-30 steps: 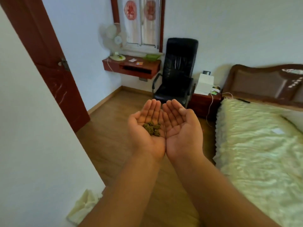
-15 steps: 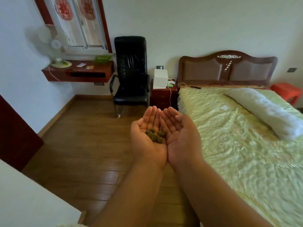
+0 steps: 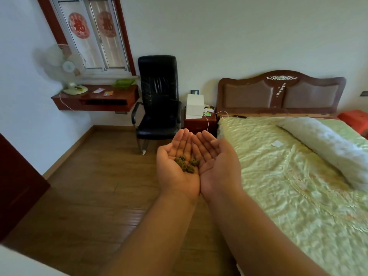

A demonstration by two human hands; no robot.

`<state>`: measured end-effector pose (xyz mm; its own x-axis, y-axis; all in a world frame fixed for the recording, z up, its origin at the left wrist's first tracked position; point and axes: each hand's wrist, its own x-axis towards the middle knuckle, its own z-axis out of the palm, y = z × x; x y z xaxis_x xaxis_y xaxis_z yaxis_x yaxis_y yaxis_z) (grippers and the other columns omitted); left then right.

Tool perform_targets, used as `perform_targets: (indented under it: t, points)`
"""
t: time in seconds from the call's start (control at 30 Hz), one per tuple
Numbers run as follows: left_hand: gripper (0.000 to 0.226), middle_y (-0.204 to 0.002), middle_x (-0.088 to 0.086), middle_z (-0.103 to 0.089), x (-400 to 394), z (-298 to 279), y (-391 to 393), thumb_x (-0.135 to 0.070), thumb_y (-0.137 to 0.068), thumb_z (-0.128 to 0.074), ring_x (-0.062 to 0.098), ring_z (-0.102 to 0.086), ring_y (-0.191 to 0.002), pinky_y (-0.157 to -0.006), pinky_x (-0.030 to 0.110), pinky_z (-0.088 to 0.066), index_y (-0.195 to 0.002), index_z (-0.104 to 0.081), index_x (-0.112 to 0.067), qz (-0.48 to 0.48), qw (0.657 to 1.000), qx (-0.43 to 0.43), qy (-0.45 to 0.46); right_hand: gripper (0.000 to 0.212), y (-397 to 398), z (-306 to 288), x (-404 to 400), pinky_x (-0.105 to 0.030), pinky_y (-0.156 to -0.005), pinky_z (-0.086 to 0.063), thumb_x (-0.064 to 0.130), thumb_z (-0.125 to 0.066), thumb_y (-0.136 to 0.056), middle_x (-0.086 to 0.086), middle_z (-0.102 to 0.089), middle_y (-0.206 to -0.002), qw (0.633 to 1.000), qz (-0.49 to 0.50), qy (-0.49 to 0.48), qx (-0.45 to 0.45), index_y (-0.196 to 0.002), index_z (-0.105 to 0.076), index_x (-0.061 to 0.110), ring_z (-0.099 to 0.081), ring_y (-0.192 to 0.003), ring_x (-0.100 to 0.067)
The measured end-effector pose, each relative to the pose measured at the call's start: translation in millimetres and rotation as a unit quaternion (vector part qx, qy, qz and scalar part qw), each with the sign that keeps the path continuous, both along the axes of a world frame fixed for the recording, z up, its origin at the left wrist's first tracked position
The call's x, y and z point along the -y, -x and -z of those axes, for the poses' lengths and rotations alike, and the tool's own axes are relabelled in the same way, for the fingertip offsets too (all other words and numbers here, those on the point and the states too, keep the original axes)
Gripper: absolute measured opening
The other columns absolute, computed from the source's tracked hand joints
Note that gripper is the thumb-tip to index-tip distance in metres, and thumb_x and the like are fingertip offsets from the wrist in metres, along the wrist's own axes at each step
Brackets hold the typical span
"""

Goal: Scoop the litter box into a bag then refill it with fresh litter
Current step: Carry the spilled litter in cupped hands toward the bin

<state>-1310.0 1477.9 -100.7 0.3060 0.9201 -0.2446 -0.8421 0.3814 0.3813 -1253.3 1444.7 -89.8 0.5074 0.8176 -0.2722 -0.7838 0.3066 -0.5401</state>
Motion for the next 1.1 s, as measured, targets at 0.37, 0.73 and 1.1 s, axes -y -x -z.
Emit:
perform_targets:
  t: [0.37,0.73,1.1]
  points:
    - [0.041,-0.119,0.011,-0.075,-72,1,-65,-0.022,-0.100,-0.041,0.025,-0.071,-0.114,-0.113,0.040,-0.045,-0.123,-0.070,-0.004,0.039,0.999,0.005,0.010,0.031,-62,1,-73,-0.035,-0.094,-0.057,0.009,-0.045,-0.099,-0.016,-0.077,-0.106,0.999,0.051,0.009,0.002,-0.116,-0.070,-0.001,-0.076,-0.099,-0.026]
    - [0.042,-0.117,0.012,-0.075,-245,1,-104,-0.024,-0.103,-0.039,0.025,-0.072,-0.112,-0.110,0.039,-0.047,-0.122,-0.071,-0.005,0.071,0.997,0.013,0.027,0.034,-101,4,-245,-0.039,-0.103,-0.052,0.017,-0.048,-0.098,-0.017,-0.076,-0.109,0.993,0.118,-0.003,0.013,-0.116,-0.070,-0.001,-0.074,-0.103,-0.028]
    - [0.043,-0.119,0.013,-0.074,-415,13,-151,-0.024,-0.102,-0.040,0.026,-0.071,-0.113,-0.110,0.040,-0.047,-0.124,-0.070,-0.003,0.107,0.994,0.012,0.029,0.032,-143,11,-409,-0.041,-0.105,-0.051,0.017,-0.051,-0.098,-0.017,-0.076,-0.110,0.988,0.152,0.006,0.007,-0.116,-0.070,-0.001,-0.074,-0.104,-0.028]
